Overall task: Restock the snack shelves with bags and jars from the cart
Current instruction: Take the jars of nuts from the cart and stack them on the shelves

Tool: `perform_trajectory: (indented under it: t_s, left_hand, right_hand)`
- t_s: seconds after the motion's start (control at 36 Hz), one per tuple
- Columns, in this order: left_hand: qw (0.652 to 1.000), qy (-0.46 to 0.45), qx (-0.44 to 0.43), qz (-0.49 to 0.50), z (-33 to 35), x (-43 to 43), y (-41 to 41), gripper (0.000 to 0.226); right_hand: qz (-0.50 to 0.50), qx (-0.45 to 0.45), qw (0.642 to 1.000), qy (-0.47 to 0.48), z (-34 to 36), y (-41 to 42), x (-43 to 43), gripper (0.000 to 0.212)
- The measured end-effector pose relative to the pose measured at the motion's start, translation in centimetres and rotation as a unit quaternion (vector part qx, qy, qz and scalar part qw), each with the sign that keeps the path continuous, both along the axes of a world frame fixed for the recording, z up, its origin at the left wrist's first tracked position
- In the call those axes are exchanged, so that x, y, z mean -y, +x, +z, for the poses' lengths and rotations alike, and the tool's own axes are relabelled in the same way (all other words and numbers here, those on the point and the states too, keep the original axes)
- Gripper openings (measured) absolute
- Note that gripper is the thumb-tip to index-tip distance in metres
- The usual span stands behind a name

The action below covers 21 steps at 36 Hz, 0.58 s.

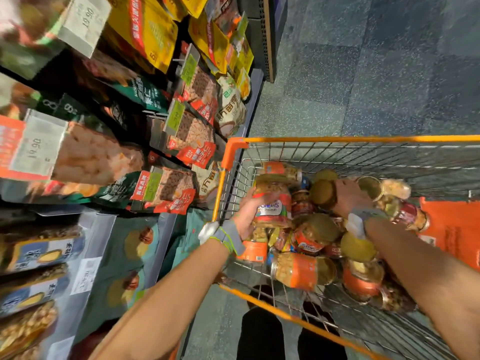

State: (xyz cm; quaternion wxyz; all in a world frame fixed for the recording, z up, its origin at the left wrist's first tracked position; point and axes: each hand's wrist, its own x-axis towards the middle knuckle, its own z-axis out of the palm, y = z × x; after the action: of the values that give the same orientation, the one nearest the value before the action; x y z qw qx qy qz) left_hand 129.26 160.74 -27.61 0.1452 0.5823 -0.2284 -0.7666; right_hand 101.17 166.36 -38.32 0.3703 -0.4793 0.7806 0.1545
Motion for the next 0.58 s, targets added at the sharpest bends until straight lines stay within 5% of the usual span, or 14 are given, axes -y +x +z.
perform_trajectory:
  t_s: [0.08,0.22,0.33,0.42,0.47,0.56,0.58]
  left_hand:
    - [1.000,0.006,0.007,0.003,1.9,0.3,1.3,0.084]
    - [1.000,-0.004,-0.025,-0.008,4.0,0.8,2.5,0.039]
    - [1.000,-0.015,-0.026,-0.006,7.1,1.1,2.4,0.068]
    - [0.997,-0.054,-0.052,-0.033,10.6,0.9,2.2,0.032]
    - [0.994,-0.068,-0.066,-0.060,12.5,1.0,2.5,0.029]
    - [0.992,-0.099,-0.050,-0.067,16.0,0.7,3.3,0.019]
    - [0.990,-0.117,-0.047,-0.059,16.9,0.6,3.6,0.037]
  right_hand:
    - [0.003,-0.035,0.998,-0.055,4.6,2.2,0.8,0.093]
    - [-0.084,0.041,0.992,-0.085,6.6,1.0,-0.2,0.105]
    - [-0.184,0.206,0.950,-0.144,17.0,3.0,-0.1,0.037]
    - [-0.177,0.272,0.931,-0.167,22.6,5.0,-0.1,0.028]
    - [-0.197,0.279,0.928,-0.146,24.7,5.3,-0.3,0.009]
    - [-0.172,0.350,0.905,-0.169,28.3,6.9,0.0,0.040]
    - [-0.175,0.382,0.890,-0.178,30.3,7.7,-0.1,0.045]
